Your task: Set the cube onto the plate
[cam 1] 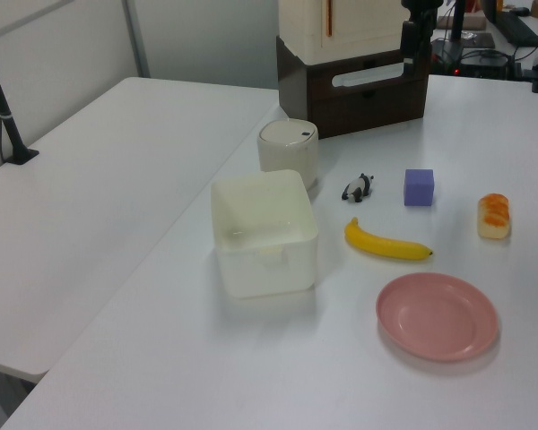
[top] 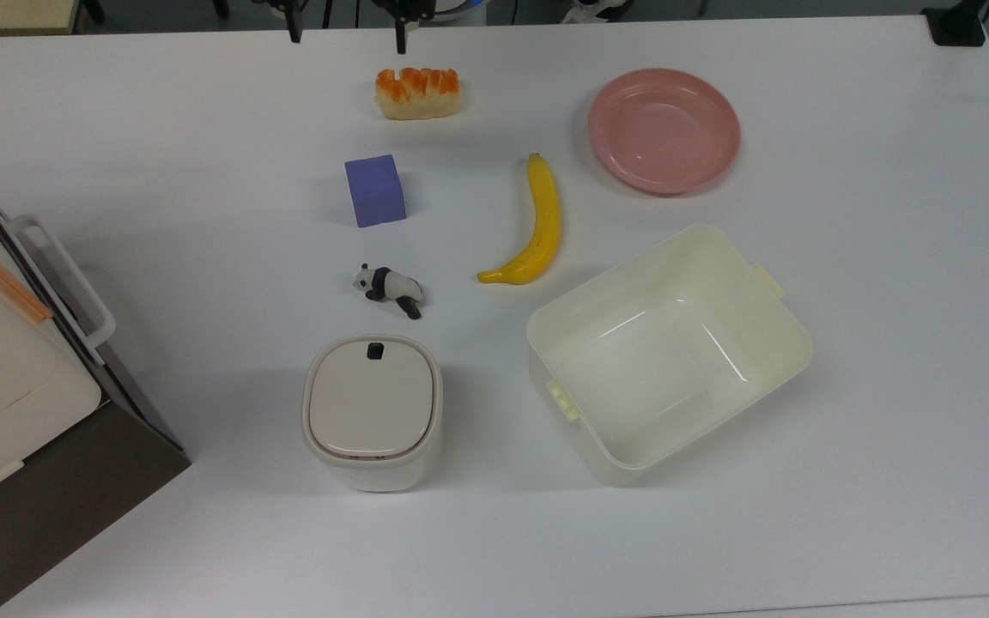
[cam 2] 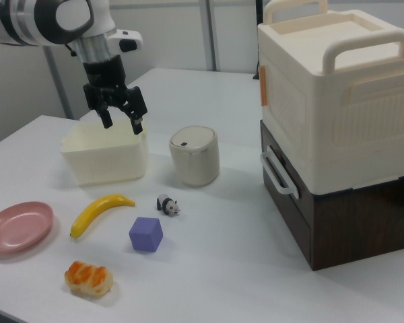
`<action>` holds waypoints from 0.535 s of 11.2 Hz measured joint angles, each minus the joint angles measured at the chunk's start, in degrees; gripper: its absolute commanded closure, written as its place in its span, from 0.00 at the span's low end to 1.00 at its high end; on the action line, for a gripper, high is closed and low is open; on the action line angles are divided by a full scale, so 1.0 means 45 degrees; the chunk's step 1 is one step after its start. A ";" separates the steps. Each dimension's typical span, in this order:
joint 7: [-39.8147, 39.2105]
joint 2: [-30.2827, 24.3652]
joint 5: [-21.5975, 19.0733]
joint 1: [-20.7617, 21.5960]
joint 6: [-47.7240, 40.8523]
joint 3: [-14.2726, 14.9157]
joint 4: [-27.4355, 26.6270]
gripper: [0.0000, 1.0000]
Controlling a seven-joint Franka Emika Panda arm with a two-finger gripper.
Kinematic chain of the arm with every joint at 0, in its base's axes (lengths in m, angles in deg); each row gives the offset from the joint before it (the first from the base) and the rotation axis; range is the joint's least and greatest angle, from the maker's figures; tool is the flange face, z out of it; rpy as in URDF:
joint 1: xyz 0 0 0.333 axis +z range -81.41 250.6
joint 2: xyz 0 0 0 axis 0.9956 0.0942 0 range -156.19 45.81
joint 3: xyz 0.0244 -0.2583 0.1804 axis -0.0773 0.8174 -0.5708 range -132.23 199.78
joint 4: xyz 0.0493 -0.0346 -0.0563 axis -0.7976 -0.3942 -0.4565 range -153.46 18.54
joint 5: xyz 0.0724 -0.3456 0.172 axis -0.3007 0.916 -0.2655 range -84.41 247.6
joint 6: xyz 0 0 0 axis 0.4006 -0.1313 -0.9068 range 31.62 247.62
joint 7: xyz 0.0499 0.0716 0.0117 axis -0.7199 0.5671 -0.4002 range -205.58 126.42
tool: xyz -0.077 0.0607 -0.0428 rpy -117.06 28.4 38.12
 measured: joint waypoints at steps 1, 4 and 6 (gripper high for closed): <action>0.0000 0.0004 0.0013 0.0058 -0.0001 0.0008 0.0000 0.00; -0.1613 0.0033 0.0011 0.0062 -0.0751 0.0008 -0.0001 0.00; -0.1719 0.0036 0.0011 0.0062 -0.0771 0.0008 -0.0001 0.00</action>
